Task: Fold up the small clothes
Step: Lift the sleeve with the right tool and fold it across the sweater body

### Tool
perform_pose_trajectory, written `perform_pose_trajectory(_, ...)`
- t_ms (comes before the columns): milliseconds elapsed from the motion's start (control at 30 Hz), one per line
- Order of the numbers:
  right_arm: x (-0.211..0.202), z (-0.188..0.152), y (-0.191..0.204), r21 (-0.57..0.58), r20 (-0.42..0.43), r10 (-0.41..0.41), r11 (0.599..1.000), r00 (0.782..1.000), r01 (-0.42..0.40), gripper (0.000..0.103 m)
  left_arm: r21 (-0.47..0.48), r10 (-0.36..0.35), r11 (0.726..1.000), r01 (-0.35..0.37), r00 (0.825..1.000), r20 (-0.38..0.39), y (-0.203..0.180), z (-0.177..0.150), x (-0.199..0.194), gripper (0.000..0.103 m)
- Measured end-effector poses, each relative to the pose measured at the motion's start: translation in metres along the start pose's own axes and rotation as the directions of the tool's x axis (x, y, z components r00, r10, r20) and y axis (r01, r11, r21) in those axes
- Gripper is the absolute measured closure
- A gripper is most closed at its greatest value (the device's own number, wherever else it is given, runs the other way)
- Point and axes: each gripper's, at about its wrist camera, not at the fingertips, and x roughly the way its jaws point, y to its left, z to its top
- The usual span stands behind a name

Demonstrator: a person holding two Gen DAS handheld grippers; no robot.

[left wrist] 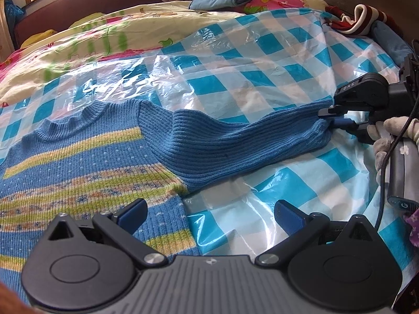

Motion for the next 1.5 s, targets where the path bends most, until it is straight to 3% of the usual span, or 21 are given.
perform_pose_trajectory(67,-0.001,0.002,0.0,0.01,-0.017,0.031,0.999,0.999,-0.031,0.095,-0.007,0.003,1.0,-0.003,1.0,0.007,0.004,-0.002,-0.005,0.0)
perform_pose_trajectory(167,-0.025,0.007,0.005,0.056,0.018,0.153,0.987,0.988,-0.154,0.095,-0.031,0.002,1.0,-0.001,0.999,0.037,0.016,-0.007,-0.017,0.0)
perform_pose_trajectory(233,-0.059,0.01,0.017,0.051,0.091,0.277,0.958,0.957,-0.282,0.095,-0.051,0.002,0.999,0.001,0.998,0.055,0.024,-0.01,-0.024,0.0)
perform_pose_trajectory(300,-0.095,0.01,0.036,-0.011,0.171,0.38,0.923,0.909,-0.384,0.095,-0.071,0.007,0.997,-0.002,0.998,0.066,0.034,-0.014,-0.029,0.0)
perform_pose_trajectory(367,-0.116,0.008,0.056,-0.105,0.216,0.416,0.909,0.883,-0.403,0.095,-0.092,0.013,0.996,-0.007,0.998,0.067,0.044,-0.02,-0.032,0.0)
perform_pose_trajectory(467,-0.105,-0.003,0.087,-0.182,0.13,0.356,0.926,0.925,-0.331,0.095,-0.135,0.01,0.991,0.0,0.997,0.076,0.063,-0.032,-0.041,0.0)
perform_pose_trajectory(533,-0.102,-0.025,0.109,-0.237,0.092,0.372,0.909,0.924,-0.343,0.095,-0.156,0.019,0.988,-0.005,0.996,0.09,0.08,-0.041,-0.05,0.0)
perform_pose_trajectory(633,-0.103,-0.051,0.153,-0.286,0.042,0.426,0.872,0.904,-0.398,0.095,-0.202,0.054,0.979,-0.03,0.992,0.11,0.111,-0.055,-0.063,0.0)
perform_pose_trajectory(700,-0.109,-0.073,0.189,-0.364,-0.003,0.458,0.828,0.889,-0.427,0.095,-0.257,0.081,0.965,-0.047,0.989,0.125,0.137,-0.068,-0.073,0.0)
perform_pose_trajectory(833,-0.113,-0.143,0.267,-0.55,-0.154,0.493,0.677,0.856,-0.489,0.095,-0.381,0.145,0.921,-0.085,0.981,0.132,0.186,-0.093,-0.086,0.0)
perform_pose_trajectory(967,-0.084,-0.246,0.31,-0.628,-0.376,0.431,0.532,0.82,-0.567,0.095,-0.489,0.187,0.865,-0.109,0.976,0.114,0.225,-0.118,-0.093,0.0)
perform_pose_trajectory(1067,-0.045,-0.317,0.31,-0.628,-0.529,0.307,0.485,0.791,-0.608,0.094,-0.527,0.234,0.837,-0.146,0.967,0.104,0.243,-0.133,-0.096,0.0)
perform_pose_trajectory(1167,-0.022,-0.36,0.3,-0.664,-0.563,0.228,0.448,0.794,-0.599,0.093,-0.546,0.255,0.82,-0.172,0.964,0.079,0.254,-0.143,-0.093,0.0)
perform_pose_trajectory(1300,-0.013,-0.365,0.294,-0.642,-0.595,0.19,0.472,0.781,-0.604,0.09,-0.552,0.225,0.822,-0.138,0.97,0.094,0.258,-0.143,-0.09,0.0)
perform_pose_trajectory(1500,-0.035,-0.33,0.284,-0.647,-0.576,0.241,0.45,0.781,-0.616,0.087,-0.53,0.225,0.836,-0.14,0.969,0.099,0.258,-0.143,-0.09,0.0)
